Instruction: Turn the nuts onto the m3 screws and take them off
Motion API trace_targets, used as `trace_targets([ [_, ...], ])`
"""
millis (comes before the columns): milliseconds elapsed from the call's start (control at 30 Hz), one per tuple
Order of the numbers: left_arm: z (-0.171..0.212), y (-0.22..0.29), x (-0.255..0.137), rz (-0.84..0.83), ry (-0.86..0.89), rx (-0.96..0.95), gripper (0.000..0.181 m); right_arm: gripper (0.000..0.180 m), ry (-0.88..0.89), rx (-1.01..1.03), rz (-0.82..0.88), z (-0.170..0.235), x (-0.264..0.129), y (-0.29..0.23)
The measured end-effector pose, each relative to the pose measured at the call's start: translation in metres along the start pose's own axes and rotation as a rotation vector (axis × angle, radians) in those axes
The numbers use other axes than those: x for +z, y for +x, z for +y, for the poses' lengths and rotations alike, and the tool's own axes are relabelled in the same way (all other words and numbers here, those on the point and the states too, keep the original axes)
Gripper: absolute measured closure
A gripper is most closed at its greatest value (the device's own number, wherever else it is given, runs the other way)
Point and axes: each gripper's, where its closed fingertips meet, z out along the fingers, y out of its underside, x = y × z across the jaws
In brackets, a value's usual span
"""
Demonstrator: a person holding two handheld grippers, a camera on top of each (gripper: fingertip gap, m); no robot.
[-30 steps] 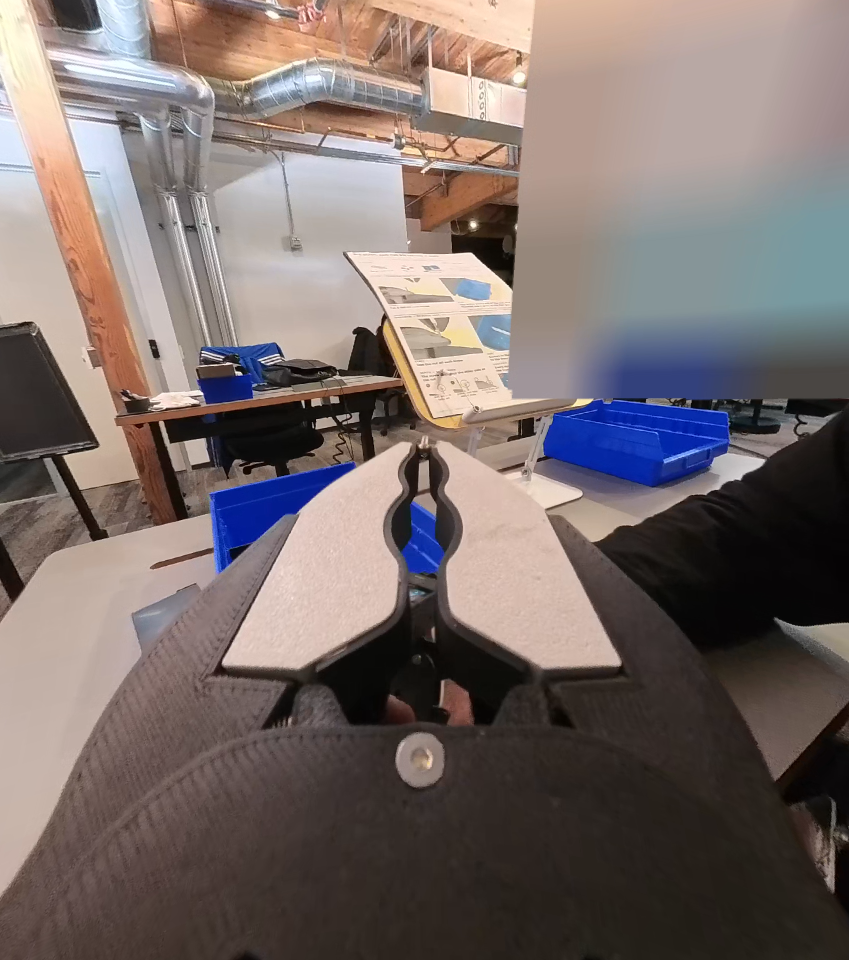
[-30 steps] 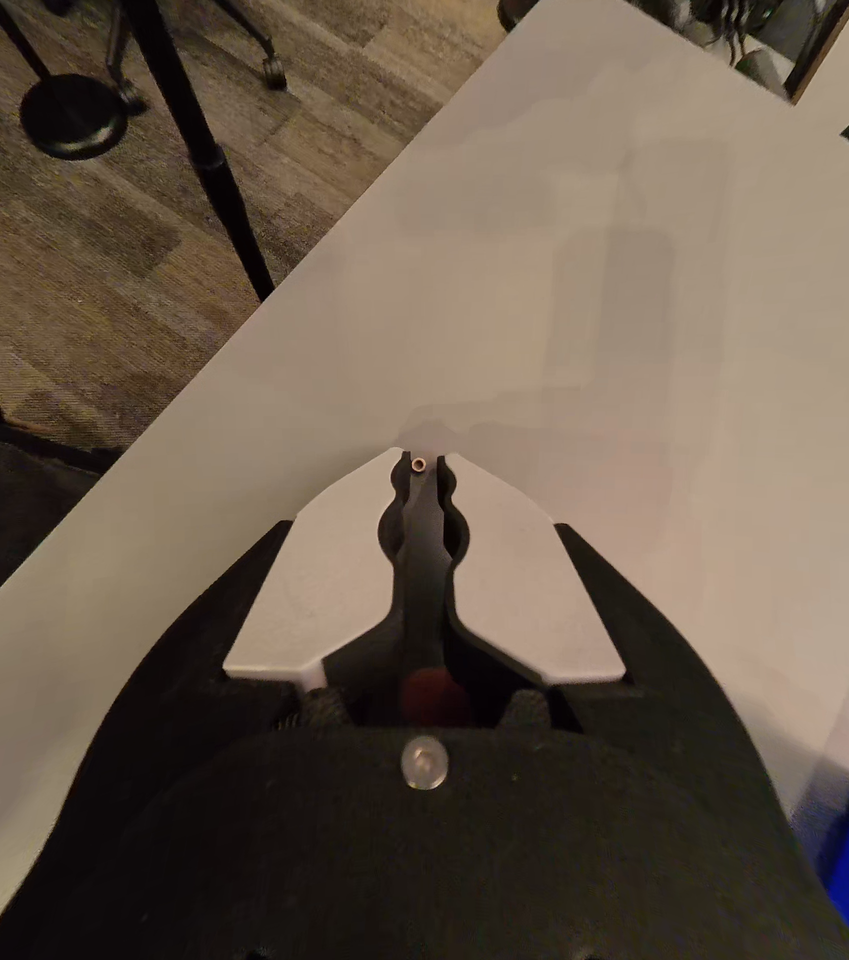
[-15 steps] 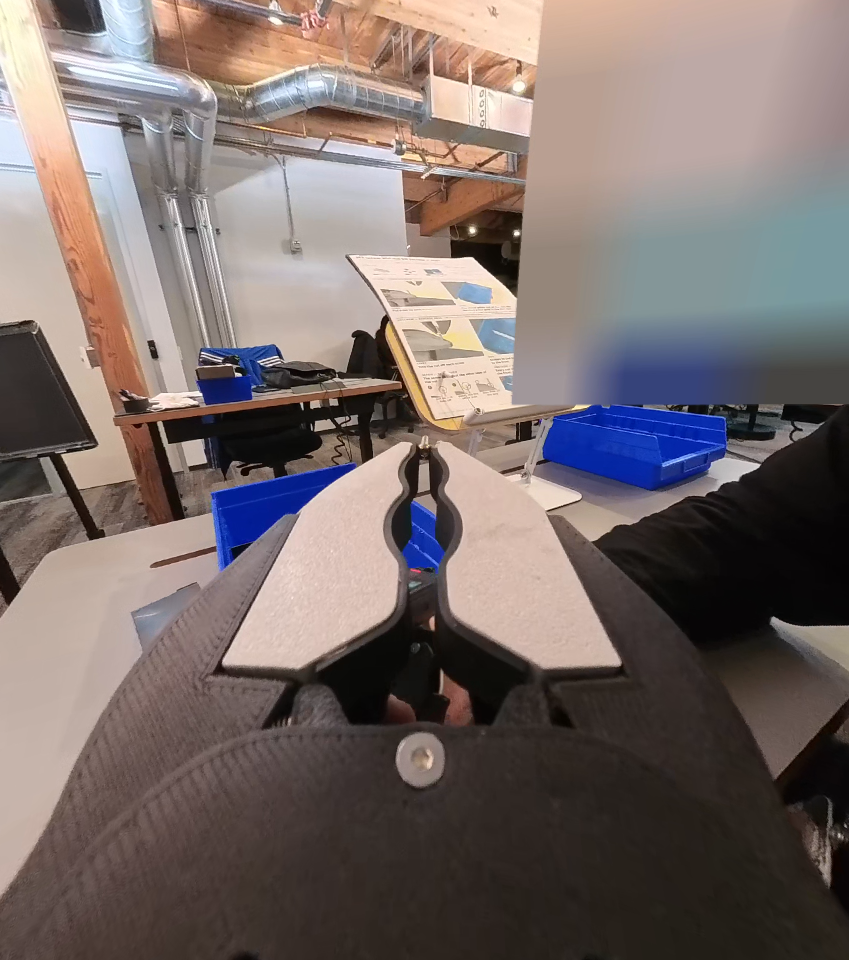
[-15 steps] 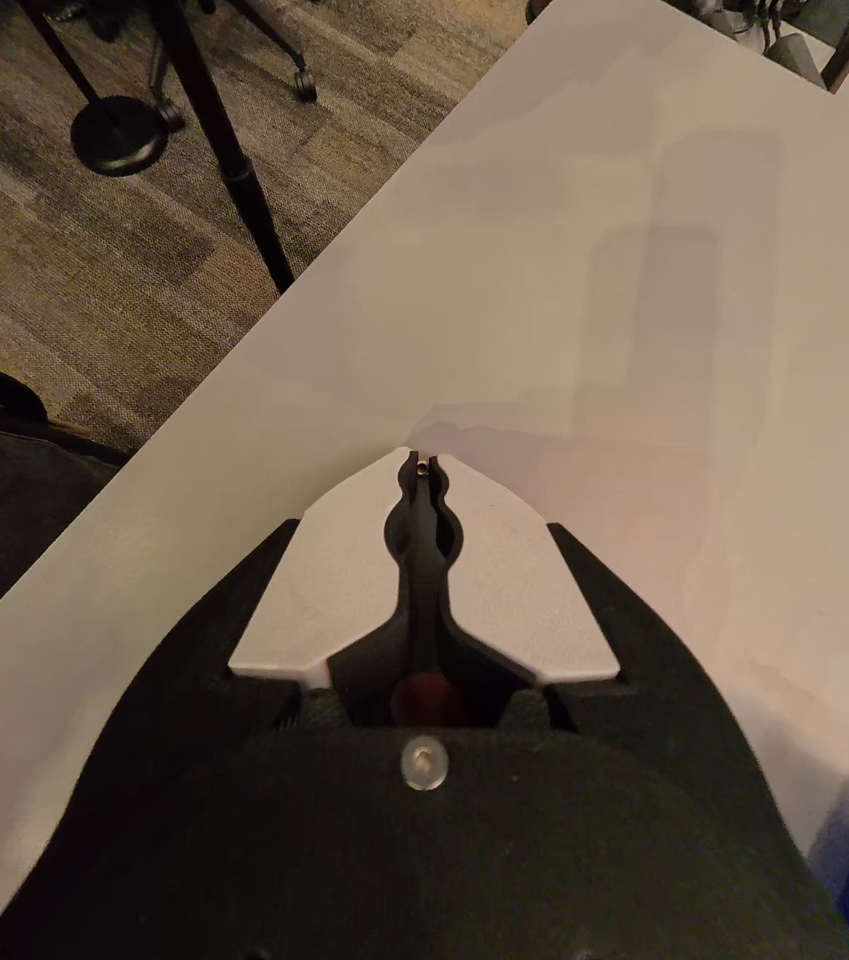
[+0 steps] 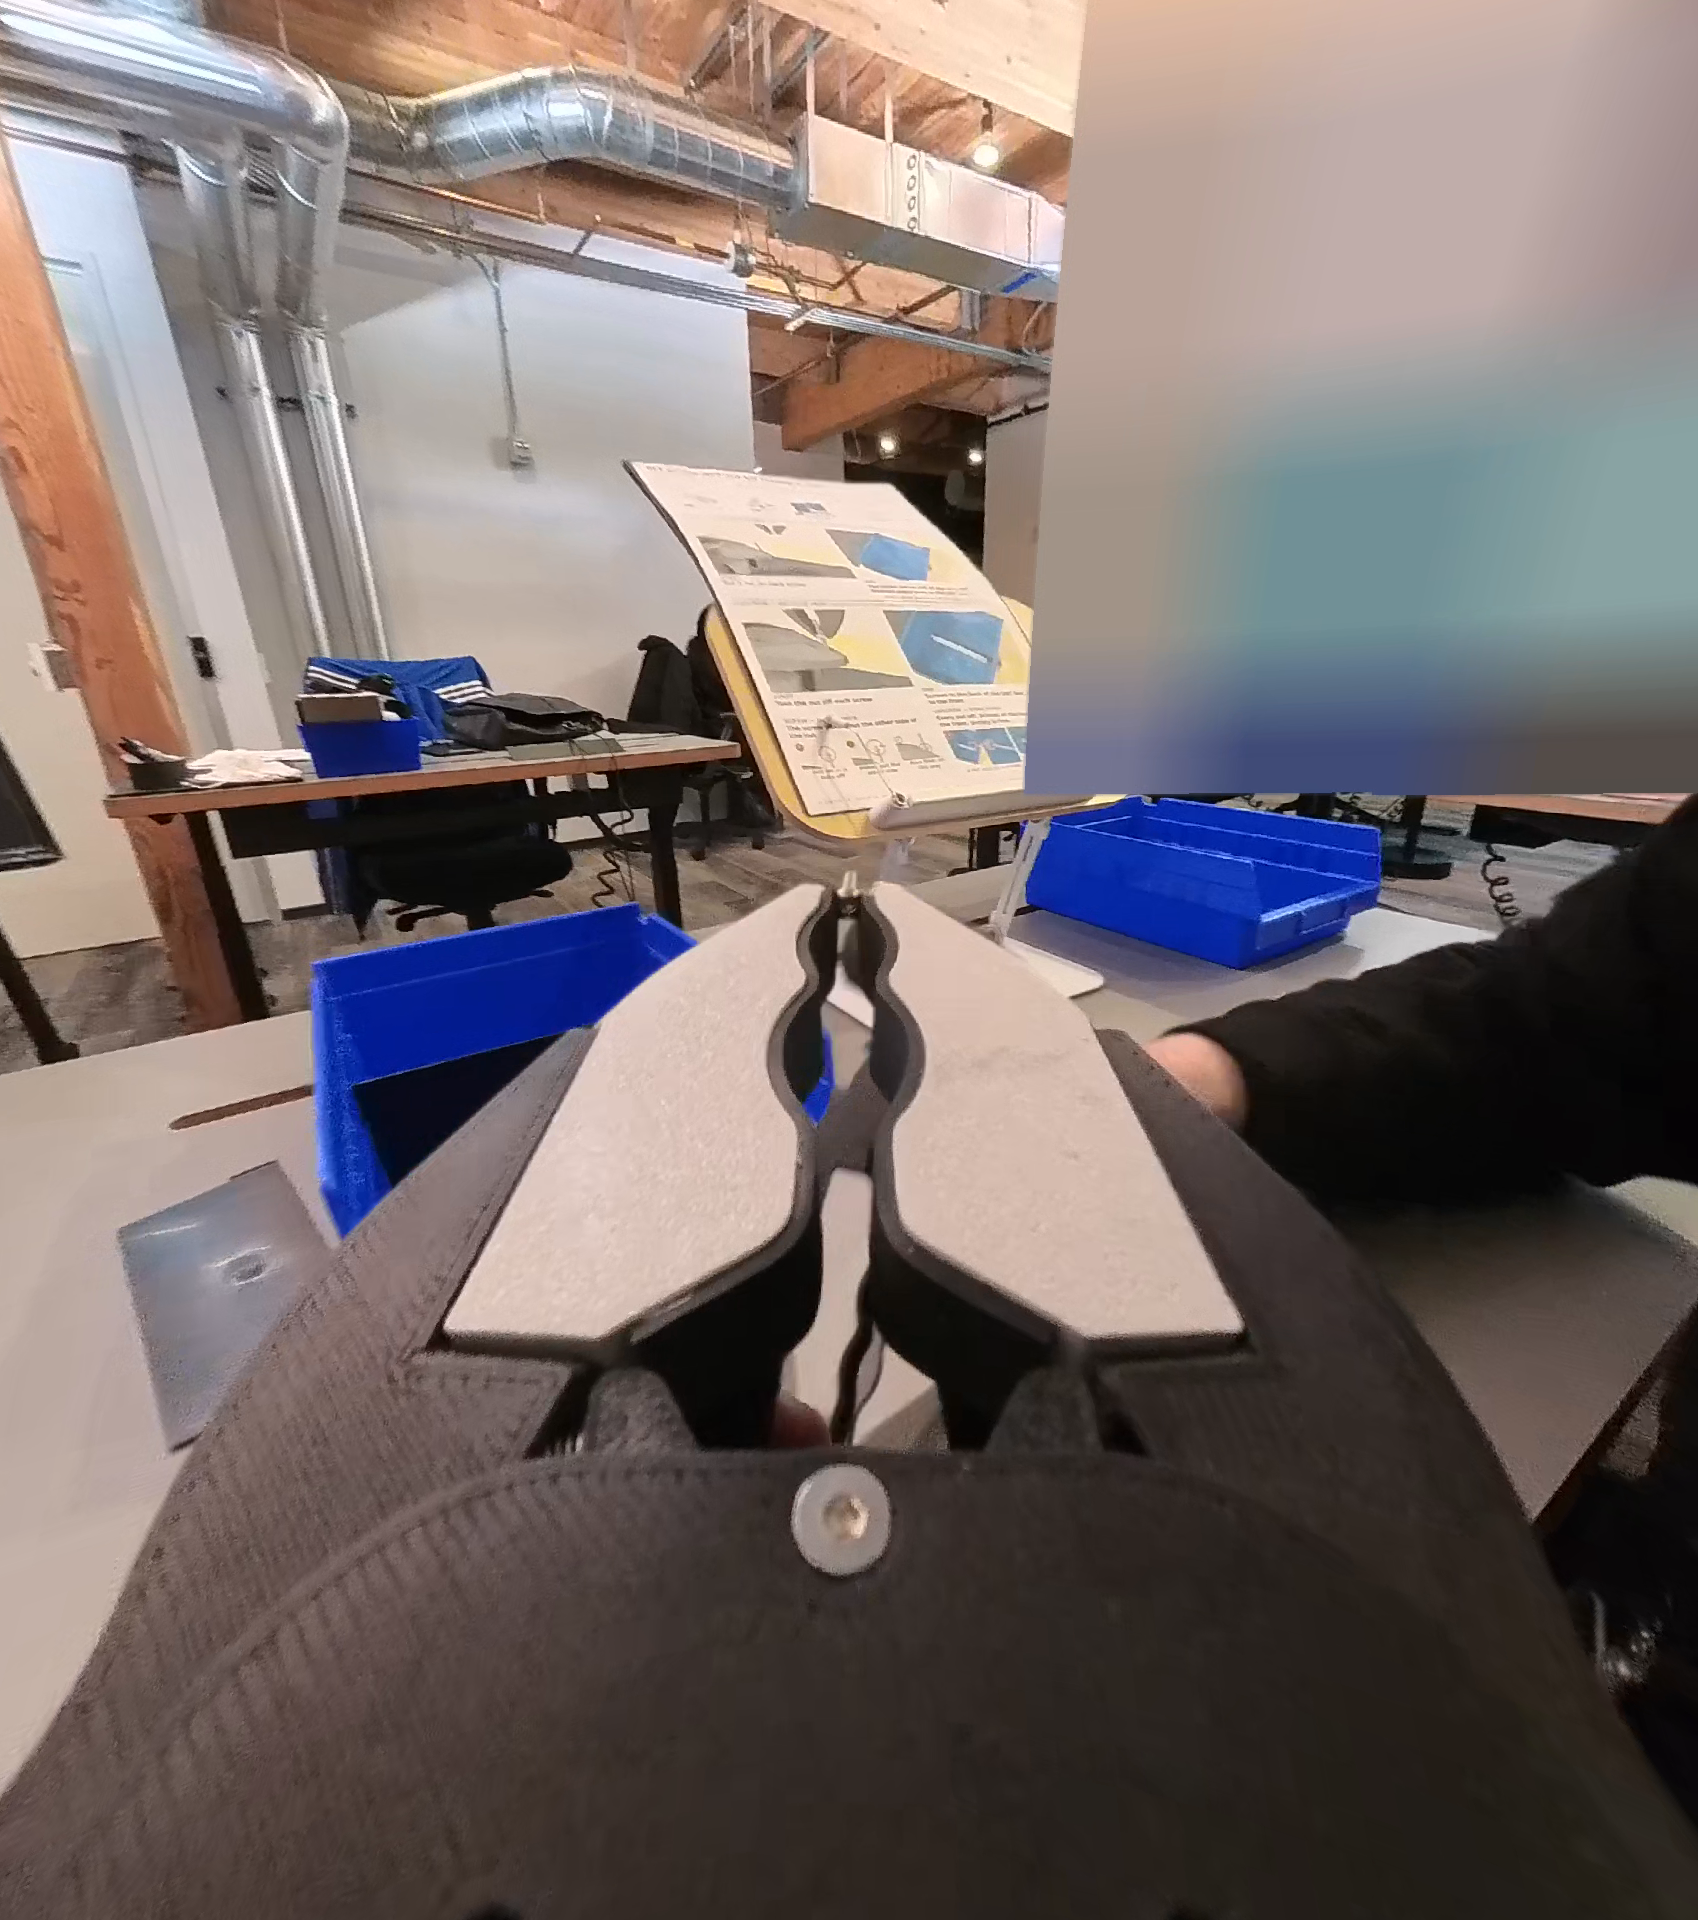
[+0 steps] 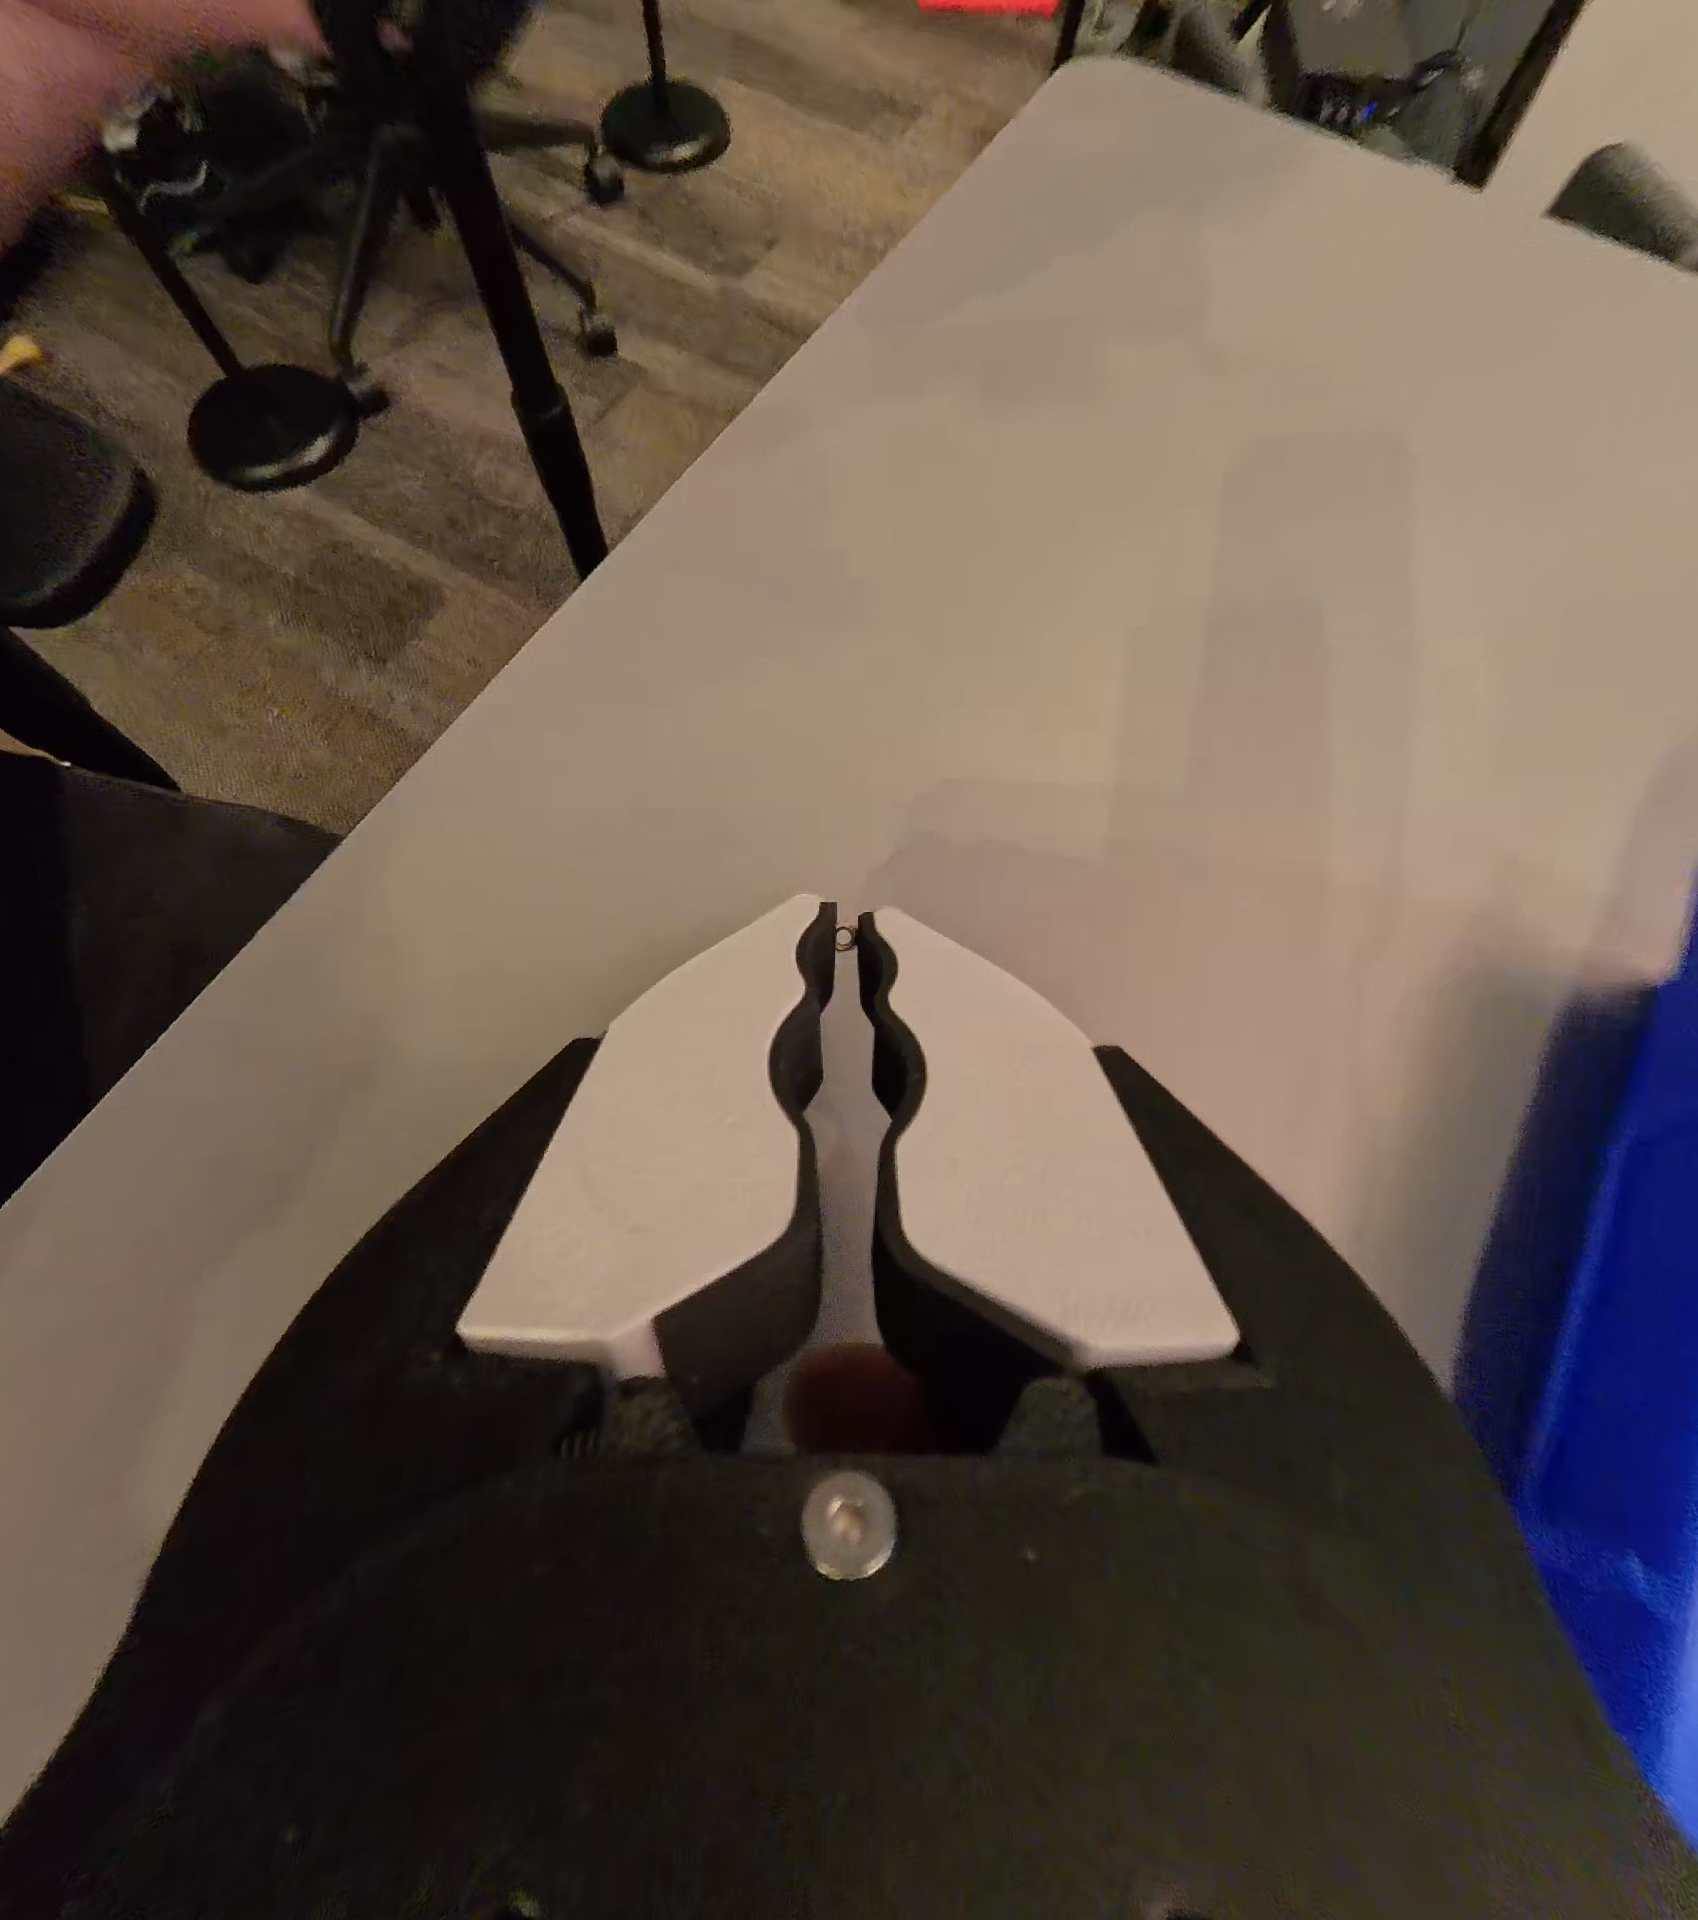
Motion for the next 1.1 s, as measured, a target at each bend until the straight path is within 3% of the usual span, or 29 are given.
trace_targets([
  [33,0.004,0.003,0.005,0.012,-0.005,-0.005,0.177,0.176,0.017,0.007,0.020,0.004,-0.015,-0.002],
  [333,0.042,0.047,0.087,0.229,-0.022,-0.114,0.178,0.180,0.113,0.040,0.248,0.042,-0.142,-0.023],
  [667,0.072,0.078,0.143,0.323,-0.054,-0.168,0.178,0.180,0.083,0.197,0.413,0.134,-0.208,-0.042],
  [867,0.088,0.093,0.165,0.354,-0.079,-0.158,0.178,0.180,0.124,0.250,0.529,0.157,-0.249,-0.028],
  [1100,0.108,0.118,0.190,0.442,-0.120,-0.192,0.178,0.178,0.101,0.241,0.552,0.178,-0.291,-0.056],
])
